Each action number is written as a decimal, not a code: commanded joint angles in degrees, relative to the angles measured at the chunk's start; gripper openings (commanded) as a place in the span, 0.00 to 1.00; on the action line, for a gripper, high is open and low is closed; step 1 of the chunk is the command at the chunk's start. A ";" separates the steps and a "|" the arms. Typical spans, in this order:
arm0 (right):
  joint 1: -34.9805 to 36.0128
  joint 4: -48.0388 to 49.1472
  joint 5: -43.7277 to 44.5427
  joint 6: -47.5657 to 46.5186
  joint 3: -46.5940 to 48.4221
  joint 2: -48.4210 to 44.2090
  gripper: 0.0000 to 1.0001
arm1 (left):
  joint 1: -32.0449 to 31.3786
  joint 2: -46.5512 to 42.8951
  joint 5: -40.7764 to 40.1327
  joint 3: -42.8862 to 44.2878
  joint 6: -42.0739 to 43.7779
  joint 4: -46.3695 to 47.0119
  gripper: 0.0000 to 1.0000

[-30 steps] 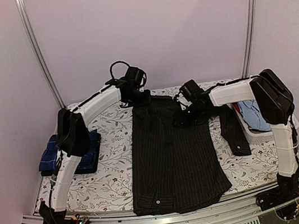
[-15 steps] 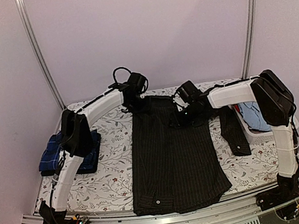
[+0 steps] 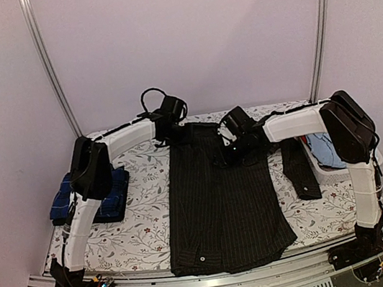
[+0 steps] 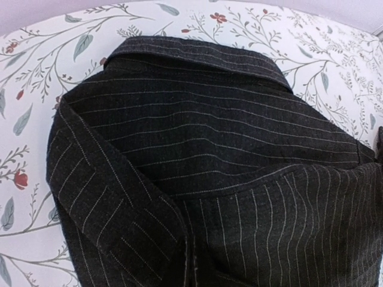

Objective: Fold and stack the long sleeve shirts
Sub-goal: Smooth out the 1/3-folded shirt at the center of the board.

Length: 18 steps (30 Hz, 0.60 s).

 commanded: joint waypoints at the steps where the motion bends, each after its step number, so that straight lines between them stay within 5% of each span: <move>1: 0.12 1.07 -0.08 1.41 0.91 1.37 0.55 | 1.36 -7.25 2.20 -6.80 -1.24 11.28 0.00; 18: 1.06 -2.65 5.66 2.72 2.00 5.20 0.53 | 4.14 -6.09 11.38 -12.23 -2.60 23.23 0.00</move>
